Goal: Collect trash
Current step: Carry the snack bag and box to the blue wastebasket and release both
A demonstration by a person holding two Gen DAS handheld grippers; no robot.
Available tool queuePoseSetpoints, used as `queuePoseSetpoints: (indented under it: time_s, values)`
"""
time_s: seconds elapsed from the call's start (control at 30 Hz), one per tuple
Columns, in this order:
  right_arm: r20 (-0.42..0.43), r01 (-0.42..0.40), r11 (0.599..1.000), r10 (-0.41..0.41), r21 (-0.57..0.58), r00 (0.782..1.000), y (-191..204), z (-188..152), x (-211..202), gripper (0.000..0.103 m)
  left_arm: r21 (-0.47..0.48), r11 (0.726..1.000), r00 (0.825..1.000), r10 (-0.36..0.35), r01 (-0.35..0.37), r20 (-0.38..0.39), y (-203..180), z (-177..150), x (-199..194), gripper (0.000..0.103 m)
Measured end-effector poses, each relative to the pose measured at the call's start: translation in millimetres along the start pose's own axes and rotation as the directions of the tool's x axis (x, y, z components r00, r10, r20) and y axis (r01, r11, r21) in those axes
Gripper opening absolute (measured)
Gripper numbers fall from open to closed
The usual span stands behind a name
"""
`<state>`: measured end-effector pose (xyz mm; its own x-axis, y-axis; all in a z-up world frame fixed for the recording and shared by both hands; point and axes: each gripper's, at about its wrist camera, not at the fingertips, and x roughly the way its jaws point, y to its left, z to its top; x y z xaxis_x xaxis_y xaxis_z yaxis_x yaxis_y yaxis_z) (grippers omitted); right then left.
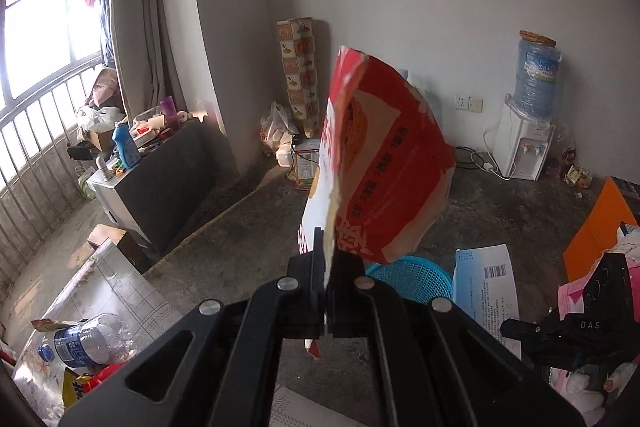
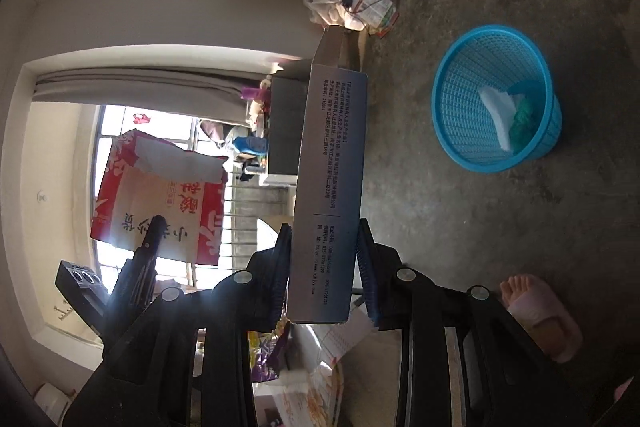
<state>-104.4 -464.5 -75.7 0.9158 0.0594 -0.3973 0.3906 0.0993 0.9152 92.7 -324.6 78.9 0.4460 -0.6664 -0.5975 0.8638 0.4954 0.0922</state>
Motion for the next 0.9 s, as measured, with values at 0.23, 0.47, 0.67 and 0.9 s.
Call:
queuePoseSetpoints:
  time_s: [0.23,0.47,0.67,0.9]
  values:
    - [0.158,0.23,0.971,-0.217,-0.071,0.963,-13,35,14,0.029,-0.032,0.99,0.946,-0.143,0.14,-0.291,-49,-13,143,0.0]
    - [0.185,0.388,0.916,-0.365,-0.106,0.913,-31,77,56,0.029,-0.037,0.986,0.862,-0.16,0.162,-0.48,-82,-36,246,0.001]
    - [0.178,0.481,0.862,-0.455,-0.156,0.873,-34,101,86,0.029,-0.067,0.984,0.802,-0.175,0.167,-0.572,-91,-58,304,0.001]
    - [0.145,0.596,0.776,-0.579,-0.204,0.803,-65,123,121,0.043,-0.194,0.966,0.748,-0.257,0.172,-0.612,-89,-77,341,0.041]
